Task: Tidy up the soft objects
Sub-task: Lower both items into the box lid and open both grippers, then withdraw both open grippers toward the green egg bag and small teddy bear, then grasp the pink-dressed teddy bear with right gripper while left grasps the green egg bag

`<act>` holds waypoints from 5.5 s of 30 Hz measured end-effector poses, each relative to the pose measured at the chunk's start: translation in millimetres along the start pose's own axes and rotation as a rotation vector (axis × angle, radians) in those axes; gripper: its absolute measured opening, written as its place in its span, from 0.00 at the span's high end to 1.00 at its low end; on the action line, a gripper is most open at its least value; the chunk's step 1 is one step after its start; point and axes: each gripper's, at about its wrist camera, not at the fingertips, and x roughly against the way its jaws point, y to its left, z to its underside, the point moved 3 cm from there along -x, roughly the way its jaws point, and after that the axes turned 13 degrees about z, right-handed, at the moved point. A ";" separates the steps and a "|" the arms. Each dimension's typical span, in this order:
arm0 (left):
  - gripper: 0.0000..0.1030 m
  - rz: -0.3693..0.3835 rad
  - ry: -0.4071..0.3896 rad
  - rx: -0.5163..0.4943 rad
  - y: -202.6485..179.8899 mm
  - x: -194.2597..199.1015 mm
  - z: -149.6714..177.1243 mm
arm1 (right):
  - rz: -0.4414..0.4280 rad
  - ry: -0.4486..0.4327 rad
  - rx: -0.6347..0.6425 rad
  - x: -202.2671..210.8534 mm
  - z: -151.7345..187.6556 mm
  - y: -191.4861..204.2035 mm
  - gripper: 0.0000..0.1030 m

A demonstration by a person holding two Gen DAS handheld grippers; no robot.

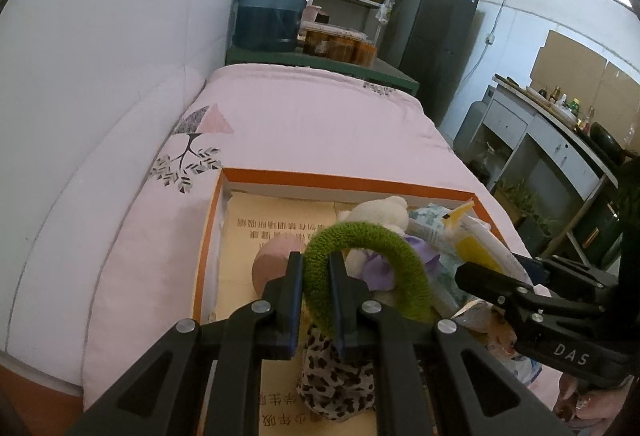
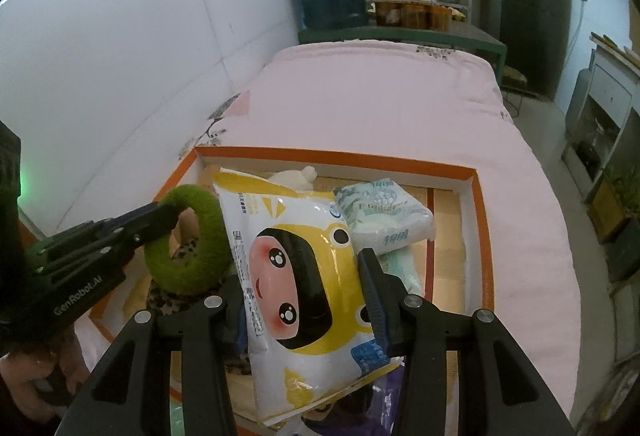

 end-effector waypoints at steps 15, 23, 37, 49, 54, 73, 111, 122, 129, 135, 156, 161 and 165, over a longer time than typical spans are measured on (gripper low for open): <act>0.81 0.017 0.033 0.020 3.6 -9.9 5.1 | 0.024 0.008 0.004 -4.4 4.5 -2.5 0.54; 0.48 0.027 0.012 0.011 0.1 -6.1 3.2 | 0.039 0.003 0.000 -2.0 6.0 -6.0 0.35; 0.48 0.022 -0.016 -0.023 -15.6 15.9 1.9 | 0.035 -0.018 -0.022 17.9 9.4 -13.9 0.31; 0.48 0.018 -0.038 -0.035 -27.8 41.3 6.7 | 0.040 -0.039 -0.038 43.9 14.5 -15.6 0.31; 0.48 0.018 -0.050 -0.034 -31.9 54.1 9.2 | 0.037 -0.046 -0.039 56.6 18.8 -13.9 0.31; 0.48 -0.017 -0.118 -0.039 -46.4 116.1 35.5 | 0.028 -0.073 -0.075 113.6 45.4 -9.4 0.31; 0.48 -0.038 -0.160 -0.048 -51.7 185.5 98.6 | 0.016 -0.059 -0.086 178.5 114.8 21.3 0.31; 0.48 -0.044 -0.134 -0.051 -43.9 177.6 113.9 | 0.006 0.001 -0.095 154.6 136.2 34.8 0.31; 0.48 -0.041 -0.119 -0.052 -40.9 170.9 119.6 | 0.006 0.033 -0.102 138.4 144.0 39.2 0.31; 0.48 -0.037 -0.110 -0.048 -37.3 166.4 122.4 | 0.009 0.064 -0.102 122.6 149.6 45.0 0.31; 0.48 -0.028 -0.082 -0.044 -24.8 150.5 129.0 | 0.066 0.119 -0.103 89.4 155.0 53.9 0.31; 0.48 -0.027 -0.076 -0.042 -22.9 147.6 129.0 | 0.072 0.134 -0.095 82.3 156.7 55.9 0.31; 0.48 -0.024 -0.071 -0.043 -22.5 145.4 129.0 | 0.073 0.132 -0.090 80.4 157.3 56.5 0.31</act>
